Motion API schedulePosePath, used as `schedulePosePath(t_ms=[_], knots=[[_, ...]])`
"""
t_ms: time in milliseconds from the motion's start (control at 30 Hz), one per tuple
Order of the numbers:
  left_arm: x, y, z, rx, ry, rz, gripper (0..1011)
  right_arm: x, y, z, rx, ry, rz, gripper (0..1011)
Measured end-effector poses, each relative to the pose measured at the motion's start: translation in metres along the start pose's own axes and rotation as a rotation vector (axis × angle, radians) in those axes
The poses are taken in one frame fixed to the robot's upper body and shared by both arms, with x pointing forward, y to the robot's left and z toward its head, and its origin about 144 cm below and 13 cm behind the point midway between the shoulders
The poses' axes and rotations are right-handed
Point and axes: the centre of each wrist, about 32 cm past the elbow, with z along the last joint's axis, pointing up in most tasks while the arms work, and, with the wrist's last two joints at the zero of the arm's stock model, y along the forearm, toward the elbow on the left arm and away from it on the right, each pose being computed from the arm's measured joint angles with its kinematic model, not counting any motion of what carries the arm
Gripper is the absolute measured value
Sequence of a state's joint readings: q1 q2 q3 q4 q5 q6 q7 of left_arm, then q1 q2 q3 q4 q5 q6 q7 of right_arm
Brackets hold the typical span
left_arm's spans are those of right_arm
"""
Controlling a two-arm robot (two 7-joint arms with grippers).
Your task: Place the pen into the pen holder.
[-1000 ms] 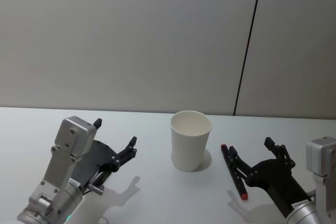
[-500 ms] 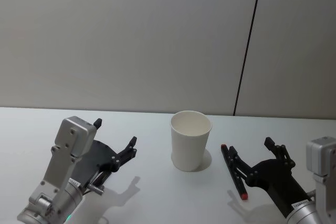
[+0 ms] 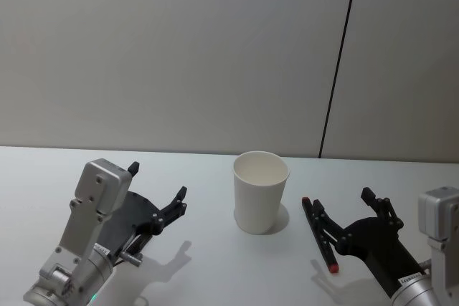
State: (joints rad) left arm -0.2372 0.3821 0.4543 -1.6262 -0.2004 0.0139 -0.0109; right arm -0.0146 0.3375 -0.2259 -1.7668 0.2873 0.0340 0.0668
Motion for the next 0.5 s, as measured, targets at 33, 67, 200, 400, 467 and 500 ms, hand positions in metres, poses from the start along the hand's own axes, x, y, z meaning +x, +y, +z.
schedulePosePath(t_ms=[33,67,200,400,467,500], knots=[[0.0,0.0,0.0,0.0,0.0,0.0,1003,0.0,0.0,0.0,0.0,0.0,0.0,1001],[0.0,0.0,0.0,0.0,0.0,0.0,1003,0.0,0.0,0.0,0.0,0.0,0.0,1001],[0.0,0.0,0.0,0.0,0.0,0.0,1003,0.0,0.0,0.0,0.0,0.0,0.001,1001],[0.0,0.0,0.0,0.0,0.0,0.0,1003,0.008,0.004,-0.002,-0.014,-0.002,0.025,1001],[0.0,0.0,0.0,0.0,0.0,0.0,1003,0.012,0.007,-0.003,-0.022,-0.001,0.038,1001],[0.0,0.0,0.0,0.0,0.0,0.0,1003,0.014,0.007,-0.003,-0.025,-0.001,0.042,1001]])
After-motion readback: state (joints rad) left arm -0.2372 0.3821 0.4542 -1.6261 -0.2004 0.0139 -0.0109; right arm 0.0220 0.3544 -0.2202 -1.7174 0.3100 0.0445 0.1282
